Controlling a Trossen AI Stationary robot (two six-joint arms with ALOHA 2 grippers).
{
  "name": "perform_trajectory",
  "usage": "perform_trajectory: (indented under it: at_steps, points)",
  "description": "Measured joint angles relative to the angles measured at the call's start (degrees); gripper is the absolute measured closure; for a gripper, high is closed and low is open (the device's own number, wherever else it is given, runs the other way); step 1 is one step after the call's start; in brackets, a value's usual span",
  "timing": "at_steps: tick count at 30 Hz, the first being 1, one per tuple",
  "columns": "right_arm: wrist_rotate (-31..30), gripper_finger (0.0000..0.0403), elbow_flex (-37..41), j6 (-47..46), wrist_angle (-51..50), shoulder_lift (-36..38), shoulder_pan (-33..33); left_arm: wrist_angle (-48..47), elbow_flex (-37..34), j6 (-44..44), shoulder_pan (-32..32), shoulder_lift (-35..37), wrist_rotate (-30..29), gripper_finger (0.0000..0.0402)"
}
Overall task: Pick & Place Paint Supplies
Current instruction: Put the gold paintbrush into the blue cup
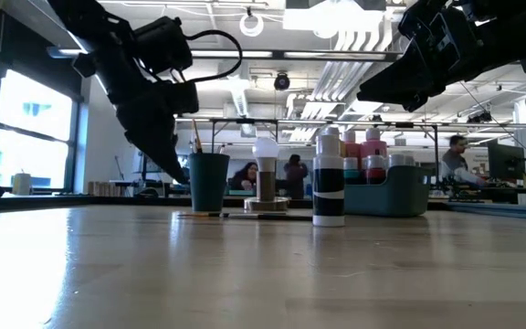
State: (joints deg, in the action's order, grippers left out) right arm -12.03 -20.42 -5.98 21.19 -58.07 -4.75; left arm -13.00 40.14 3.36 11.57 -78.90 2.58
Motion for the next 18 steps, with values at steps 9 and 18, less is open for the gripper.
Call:
perform_trajectory:
  at_steps: [9, 18]
  points:
    - [0.00, 0.0265, 0.00, 0.00, -0.02, -0.01, -0.02, 1.78, 0.00, 1.83, 0.02, -5.58, -3.26, 0.0233]
    - [0.00, 0.0265, 0.01, 0.02, -0.07, 0.01, 0.00, 6.93, 0.00, 3.19, -0.07, -11.62, -1.69, 0.0233]
